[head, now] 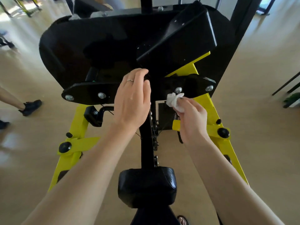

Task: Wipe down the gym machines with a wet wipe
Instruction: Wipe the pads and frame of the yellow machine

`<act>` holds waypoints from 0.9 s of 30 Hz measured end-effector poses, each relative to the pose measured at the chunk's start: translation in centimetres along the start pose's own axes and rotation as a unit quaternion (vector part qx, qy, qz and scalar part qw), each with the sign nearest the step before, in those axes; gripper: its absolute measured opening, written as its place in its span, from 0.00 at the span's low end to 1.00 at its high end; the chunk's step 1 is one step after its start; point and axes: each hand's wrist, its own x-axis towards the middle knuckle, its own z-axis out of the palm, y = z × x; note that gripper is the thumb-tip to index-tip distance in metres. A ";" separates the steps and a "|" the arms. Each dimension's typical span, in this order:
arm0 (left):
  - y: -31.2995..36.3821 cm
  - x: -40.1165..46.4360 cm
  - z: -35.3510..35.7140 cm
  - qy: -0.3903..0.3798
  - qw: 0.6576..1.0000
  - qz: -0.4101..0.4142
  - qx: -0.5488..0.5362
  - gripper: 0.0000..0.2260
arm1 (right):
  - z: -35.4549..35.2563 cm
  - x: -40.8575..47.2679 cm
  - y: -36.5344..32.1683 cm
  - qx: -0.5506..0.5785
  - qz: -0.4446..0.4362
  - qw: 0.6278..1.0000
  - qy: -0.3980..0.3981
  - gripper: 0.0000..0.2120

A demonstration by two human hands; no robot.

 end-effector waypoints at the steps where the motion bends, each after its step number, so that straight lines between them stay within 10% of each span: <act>1: 0.0 -0.3 -1.1 -0.005 1.000 -0.017 -0.014 0.15 | 1.1 -0.8 -1.0 -0.030 -0.046 0.998 -0.013 0.06; 4: -0.3 -1.3 -4.4 -0.037 0.987 -0.097 -0.123 0.12 | 4.6 -2.6 -3.2 -0.080 -0.132 0.985 -0.082 0.05; 9: -1.8 -0.9 -7.4 -0.110 0.868 -0.235 -0.423 0.11 | 8.3 -4.4 -3.0 -0.138 -0.165 0.959 -0.187 0.10; 15: -4.5 0.2 -8.1 -0.039 0.917 -0.237 -0.320 0.07 | 9.9 -4.2 -3.3 -0.219 -0.238 0.924 -0.202 0.14; 21: -8.0 0.4 -6.7 0.073 0.968 -0.191 -0.143 0.07 | 9.7 0.0 -2.6 -0.512 -0.394 0.751 -0.137 0.18; 27: -7.1 -1.1 -3.6 0.078 0.992 -0.094 0.008 0.04 | 9.9 0.7 1.1 -0.475 -0.440 0.758 -0.079 0.20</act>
